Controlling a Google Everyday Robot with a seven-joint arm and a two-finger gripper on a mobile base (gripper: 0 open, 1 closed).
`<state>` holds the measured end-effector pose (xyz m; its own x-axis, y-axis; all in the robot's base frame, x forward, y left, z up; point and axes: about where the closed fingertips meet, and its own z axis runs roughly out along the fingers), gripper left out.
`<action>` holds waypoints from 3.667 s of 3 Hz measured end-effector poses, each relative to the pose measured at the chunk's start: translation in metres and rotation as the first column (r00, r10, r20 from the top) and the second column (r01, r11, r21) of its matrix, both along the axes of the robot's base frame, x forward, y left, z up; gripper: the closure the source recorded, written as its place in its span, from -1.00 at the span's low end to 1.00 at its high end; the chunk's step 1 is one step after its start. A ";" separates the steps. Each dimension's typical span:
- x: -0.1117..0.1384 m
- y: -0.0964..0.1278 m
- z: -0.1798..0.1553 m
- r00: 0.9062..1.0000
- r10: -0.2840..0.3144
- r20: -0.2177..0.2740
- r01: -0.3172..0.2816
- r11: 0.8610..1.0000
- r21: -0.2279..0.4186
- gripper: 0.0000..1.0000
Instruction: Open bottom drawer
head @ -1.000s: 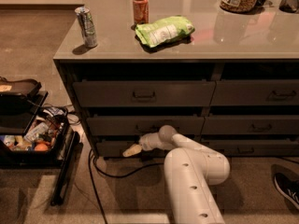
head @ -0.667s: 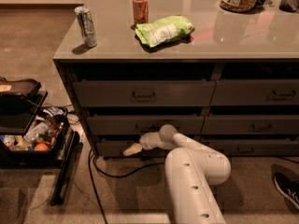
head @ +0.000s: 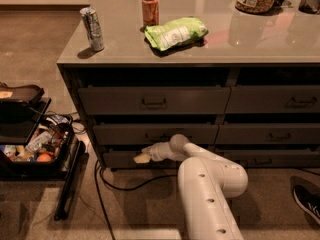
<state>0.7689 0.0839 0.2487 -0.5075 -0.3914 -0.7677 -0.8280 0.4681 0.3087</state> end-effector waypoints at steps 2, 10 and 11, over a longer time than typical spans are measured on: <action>-0.016 0.006 0.007 1.000 0.011 0.022 -0.011 1.000 0.003 0.24; -0.006 0.001 -0.046 0.997 -0.046 -0.057 0.040 0.994 -0.102 -0.18; -0.004 -0.001 -0.042 0.997 -0.046 -0.058 0.040 0.994 -0.101 0.29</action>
Offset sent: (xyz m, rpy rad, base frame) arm -0.0076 0.0016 0.0089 0.0020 -0.0278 0.0031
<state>0.7645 0.0829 0.2069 -0.5692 -0.4410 -0.6939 -0.7879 0.5338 0.3071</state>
